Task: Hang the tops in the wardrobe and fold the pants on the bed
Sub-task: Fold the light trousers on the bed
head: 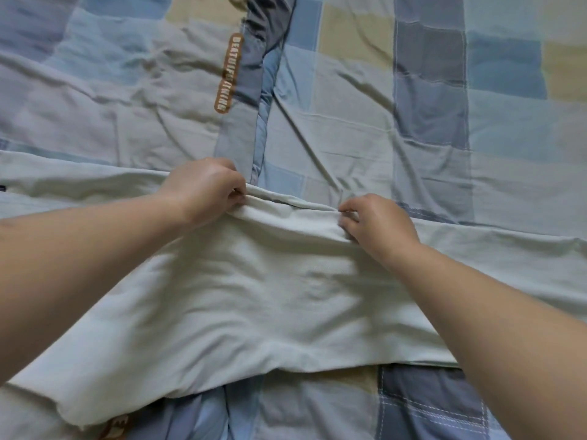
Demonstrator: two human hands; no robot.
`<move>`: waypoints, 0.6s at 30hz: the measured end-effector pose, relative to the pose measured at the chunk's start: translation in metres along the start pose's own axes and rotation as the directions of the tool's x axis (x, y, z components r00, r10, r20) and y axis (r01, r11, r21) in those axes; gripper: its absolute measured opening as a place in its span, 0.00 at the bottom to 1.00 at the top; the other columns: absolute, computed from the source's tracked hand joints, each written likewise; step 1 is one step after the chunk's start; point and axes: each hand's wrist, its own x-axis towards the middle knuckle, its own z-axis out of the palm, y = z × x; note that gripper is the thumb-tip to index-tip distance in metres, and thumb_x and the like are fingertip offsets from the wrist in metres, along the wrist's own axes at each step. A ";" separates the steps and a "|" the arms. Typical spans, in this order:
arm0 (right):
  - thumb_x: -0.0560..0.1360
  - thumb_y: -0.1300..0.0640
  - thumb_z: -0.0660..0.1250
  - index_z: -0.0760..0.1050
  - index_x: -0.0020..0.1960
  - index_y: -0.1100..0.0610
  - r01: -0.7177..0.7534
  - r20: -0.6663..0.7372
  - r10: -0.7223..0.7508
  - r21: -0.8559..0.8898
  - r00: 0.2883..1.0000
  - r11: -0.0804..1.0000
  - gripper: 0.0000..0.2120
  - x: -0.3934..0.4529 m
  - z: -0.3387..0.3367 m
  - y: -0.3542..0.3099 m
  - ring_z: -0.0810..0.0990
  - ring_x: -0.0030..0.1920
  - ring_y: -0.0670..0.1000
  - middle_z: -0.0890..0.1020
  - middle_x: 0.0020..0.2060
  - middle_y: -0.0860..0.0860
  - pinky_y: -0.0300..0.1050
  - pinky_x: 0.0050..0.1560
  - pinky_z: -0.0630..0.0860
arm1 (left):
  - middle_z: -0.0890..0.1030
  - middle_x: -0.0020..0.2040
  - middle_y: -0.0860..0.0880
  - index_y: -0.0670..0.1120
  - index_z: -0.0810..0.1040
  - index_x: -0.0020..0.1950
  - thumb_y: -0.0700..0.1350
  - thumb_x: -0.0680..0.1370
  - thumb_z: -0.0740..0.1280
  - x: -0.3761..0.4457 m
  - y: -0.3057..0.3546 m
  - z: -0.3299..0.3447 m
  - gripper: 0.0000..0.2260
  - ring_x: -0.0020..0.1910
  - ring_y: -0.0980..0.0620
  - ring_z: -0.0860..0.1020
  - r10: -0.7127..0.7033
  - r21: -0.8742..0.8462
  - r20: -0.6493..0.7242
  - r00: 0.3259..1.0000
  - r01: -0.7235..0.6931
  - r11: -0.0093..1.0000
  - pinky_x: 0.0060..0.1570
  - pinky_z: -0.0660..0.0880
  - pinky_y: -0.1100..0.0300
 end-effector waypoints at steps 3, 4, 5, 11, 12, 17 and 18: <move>0.77 0.55 0.63 0.80 0.49 0.53 -0.031 -0.171 0.038 0.041 0.985 0.999 0.07 0.007 -0.002 0.000 0.78 0.50 0.58 0.82 0.48 0.54 0.50 0.48 0.75 | 0.78 0.49 0.43 0.46 0.82 0.50 0.48 0.77 0.67 0.010 -0.003 0.000 0.08 0.50 0.40 0.76 -0.103 -0.115 -0.082 0.991 0.093 0.989 0.46 0.73 0.52; 0.77 0.56 0.63 0.80 0.49 0.54 -0.074 -0.219 0.101 0.129 0.970 0.989 0.07 0.010 -0.004 0.000 0.79 0.49 0.58 0.82 0.47 0.55 0.51 0.49 0.75 | 0.78 0.49 0.43 0.45 0.82 0.51 0.48 0.78 0.67 0.014 -0.003 0.002 0.09 0.51 0.40 0.76 -0.159 -0.147 -0.114 0.981 0.142 0.979 0.46 0.71 0.53; 0.78 0.56 0.63 0.79 0.49 0.55 -0.111 -0.243 0.165 0.223 0.956 0.969 0.07 0.013 -0.005 0.000 0.80 0.49 0.57 0.82 0.46 0.55 0.50 0.50 0.75 | 0.78 0.50 0.42 0.45 0.82 0.52 0.48 0.78 0.66 0.016 -0.001 0.005 0.09 0.51 0.40 0.76 -0.205 -0.167 -0.135 0.969 0.182 0.969 0.46 0.70 0.53; 0.77 0.58 0.65 0.79 0.51 0.56 0.064 -0.322 0.027 0.269 0.946 0.961 0.06 -0.016 0.025 -0.015 0.75 0.41 0.50 0.77 0.48 0.52 0.41 0.43 0.64 | 0.77 0.55 0.38 0.40 0.81 0.54 0.38 0.76 0.64 -0.015 0.027 0.028 0.10 0.56 0.37 0.75 -0.082 -0.305 -0.344 0.935 -0.029 0.952 0.55 0.72 0.48; 0.77 0.59 0.65 0.79 0.53 0.55 0.081 -0.337 0.022 0.290 0.941 0.954 0.07 -0.022 0.032 -0.015 0.75 0.41 0.50 0.77 0.49 0.52 0.40 0.43 0.65 | 0.78 0.56 0.38 0.39 0.81 0.54 0.38 0.75 0.64 -0.024 0.034 0.033 0.11 0.55 0.36 0.76 0.054 -0.268 -0.354 0.934 -0.157 0.950 0.55 0.74 0.46; 0.75 0.54 0.68 0.77 0.60 0.50 -0.102 -0.189 0.144 0.214 0.971 0.971 0.13 -0.015 0.039 0.009 0.77 0.51 0.51 0.76 0.50 0.50 0.43 0.47 0.68 | 0.78 0.62 0.38 0.42 0.81 0.58 0.41 0.68 0.75 -0.046 0.055 0.065 0.19 0.62 0.37 0.76 0.388 -0.104 -0.195 0.901 -0.412 0.905 0.55 0.75 0.42; 0.75 0.52 0.69 0.77 0.58 0.48 -0.116 -0.168 0.143 0.161 0.975 0.980 0.12 -0.013 0.039 0.013 0.77 0.49 0.50 0.75 0.49 0.49 0.43 0.45 0.68 | 0.76 0.64 0.37 0.43 0.81 0.60 0.43 0.67 0.77 -0.047 0.055 0.069 0.22 0.63 0.37 0.75 0.391 -0.071 -0.179 0.903 -0.409 0.910 0.56 0.74 0.40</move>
